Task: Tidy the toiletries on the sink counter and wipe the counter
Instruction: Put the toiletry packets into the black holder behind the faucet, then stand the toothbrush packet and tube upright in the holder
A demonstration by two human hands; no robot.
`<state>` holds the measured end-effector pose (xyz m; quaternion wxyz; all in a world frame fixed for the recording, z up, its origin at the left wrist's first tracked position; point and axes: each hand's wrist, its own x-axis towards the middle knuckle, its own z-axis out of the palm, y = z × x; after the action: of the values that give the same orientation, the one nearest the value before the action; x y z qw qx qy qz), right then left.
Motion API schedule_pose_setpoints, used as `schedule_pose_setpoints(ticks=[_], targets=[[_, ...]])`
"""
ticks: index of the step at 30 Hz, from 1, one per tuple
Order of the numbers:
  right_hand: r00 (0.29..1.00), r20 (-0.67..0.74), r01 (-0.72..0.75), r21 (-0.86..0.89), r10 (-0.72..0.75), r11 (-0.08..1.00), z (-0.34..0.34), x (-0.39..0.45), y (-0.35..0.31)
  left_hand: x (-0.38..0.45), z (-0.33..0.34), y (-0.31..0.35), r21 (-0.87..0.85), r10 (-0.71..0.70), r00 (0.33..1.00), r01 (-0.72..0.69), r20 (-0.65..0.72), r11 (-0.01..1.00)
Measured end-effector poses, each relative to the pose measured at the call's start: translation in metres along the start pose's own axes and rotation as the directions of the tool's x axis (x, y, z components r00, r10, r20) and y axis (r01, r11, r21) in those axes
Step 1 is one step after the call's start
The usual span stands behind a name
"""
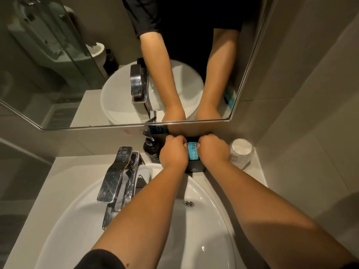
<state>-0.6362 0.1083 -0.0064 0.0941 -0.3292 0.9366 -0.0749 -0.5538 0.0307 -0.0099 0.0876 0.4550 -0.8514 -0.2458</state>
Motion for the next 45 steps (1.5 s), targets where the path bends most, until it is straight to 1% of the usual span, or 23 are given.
schedule_pose_setpoints(ticks=[4, 8, 11, 13, 15, 17, 18, 19, 20, 21, 22, 23, 24, 26, 27, 28, 29, 31, 32, 34, 41, 43, 45], targets=[[1.0, -0.007, 0.023, -0.056, -0.024, 0.998, -0.002, 0.002, -0.002, -0.004, 0.003, -0.003, -0.022, 0.008, 1.0, -0.008, -0.006, 1.0], [0.999, -0.046, 0.024, -0.015, -0.025, 1.0, 0.0, -0.002, -0.001, -0.005, 0.001, -0.003, -0.096, -0.028, 1.0, 0.027, -0.007, 0.995], [0.993, -0.117, 0.011, 0.093, 0.0, 0.996, 0.002, -0.004, 0.0, -0.008, 0.001, -0.004, -0.147, -0.055, 0.998, 0.054, -0.007, 0.988], [0.991, -0.131, 0.008, 0.155, 0.013, 0.988, 0.0, -0.006, 0.001, -0.014, -0.001, -0.004, -0.218, -0.101, 0.995, 0.094, -0.022, 0.971], [0.99, -0.142, 0.027, 0.214, 0.003, 0.976, -0.004, -0.012, 0.002, -0.024, -0.004, -0.002, -0.317, -0.161, 0.985, 0.136, -0.054, 0.939], [0.983, -0.178, 0.027, 0.338, 0.036, 0.941, -0.014, -0.028, 0.008, -0.042, -0.007, -0.002, -0.372, -0.181, 0.978, 0.131, -0.105, 0.919], [0.978, -0.194, 0.011, 0.419, 0.078, 0.908, -0.019, -0.04, 0.015, -0.054, -0.007, -0.007, -0.343, -0.148, 0.98, 0.094, -0.135, 0.935], [0.97, -0.201, -0.019, 0.492, 0.135, 0.87, -0.023, -0.055, 0.025, -0.067, -0.006, -0.014, -0.262, -0.072, 0.984, 0.028, -0.161, 0.965], [0.96, -0.197, -0.065, 0.537, 0.2, 0.841, -0.024, -0.073, 0.038, -0.08, -0.004, -0.023, -0.141, 0.032, 0.986, -0.056, -0.165, 0.988], [0.947, -0.198, -0.105, 0.553, 0.253, 0.826, -0.023, -0.093, 0.052, -0.09, 0.0, -0.034, -0.006, 0.144, 0.981, -0.146, -0.132, 0.989], [0.936, -0.192, -0.147, 0.549, 0.296, 0.823, -0.019, -0.116, 0.067, -0.097, 0.004, -0.045, 0.119, 0.236, 0.97, -0.229, -0.053, 0.966], [0.922, -0.195, -0.185, 0.534, 0.333, 0.825, -0.012, -0.139, 0.082, -0.1, 0.007, -0.054, 0.221, 0.298, 0.954, -0.3, 0.042, 0.928], [0.908, -0.199, -0.232, 0.494, 0.369, 0.838, -0.004, -0.161, 0.095, -0.1, 0.01, -0.059, 0.284, 0.334, 0.936, -0.353, 0.114, 0.892], [0.901, -0.23, -0.291, 0.31, 0.368, 0.905, 0.018, -0.197, 0.116, -0.097, 0.013, -0.062, 0.33, 0.344, 0.919, -0.39, 0.191, 0.86], [0.915, -0.216, -0.304, 0.183, 0.34, 0.935, 0.03, -0.209, 0.125, -0.096, 0.013, -0.061, 0.34, 0.347, 0.917, -0.396, 0.199, 0.853], [0.927, -0.163, -0.327, 0.081, 0.336, 0.941, 0.038, -0.219, 0.13, -0.096, 0.013, -0.061, 0.35, 0.351, 0.915, -0.401, 0.199, 0.847], [0.928, -0.087, -0.363, 0.018, 0.363, 0.932, 0.042, -0.227, 0.134, -0.096, 0.012, -0.06, 0.358, 0.353, 0.914, -0.404, 0.202, 0.842], [0.897, 0.048, -0.437, -0.05, 0.439, 0.898, 0.047, -0.236, 0.138, -0.097, 0.012, -0.061, 0.368, 0.351, 0.913, -0.406, 0.207, 0.837], [0.884, 0.087, -0.453, -0.08, 0.459, 0.888, 0.046, -0.238, 0.137, -0.098, 0.012, -0.061, 0.364, 0.354, 0.913, -0.407, 0.205, 0.838], [0.883, 0.108, -0.443, -0.133, 0.457, 0.887, 0.046, -0.239, 0.134, -0.098, 0.012, -0.06, 0.357, 0.362, 0.911, -0.411, 0.197, 0.839], [0.907, 0.072, -0.406, -0.11, 0.414, 0.907, 0.049, -0.234, 0.134, -0.098, 0.011, -0.061, 0.357, 0.365, 0.909, -0.416, 0.202, 0.837], [0.893, 0.04, -0.446, -0.048, 0.448, 0.894, 0.048, -0.233, 0.134, -0.098, 0.011, -0.061, 0.358, 0.371, 0.907, -0.42, 0.201, 0.834], [0.858, 0.031, -0.514, 0.058, 0.513, 0.856, 0.042, -0.232, 0.133, -0.098, 0.01, -0.061, 0.355, 0.371, 0.907, -0.42, 0.201, 0.835]])
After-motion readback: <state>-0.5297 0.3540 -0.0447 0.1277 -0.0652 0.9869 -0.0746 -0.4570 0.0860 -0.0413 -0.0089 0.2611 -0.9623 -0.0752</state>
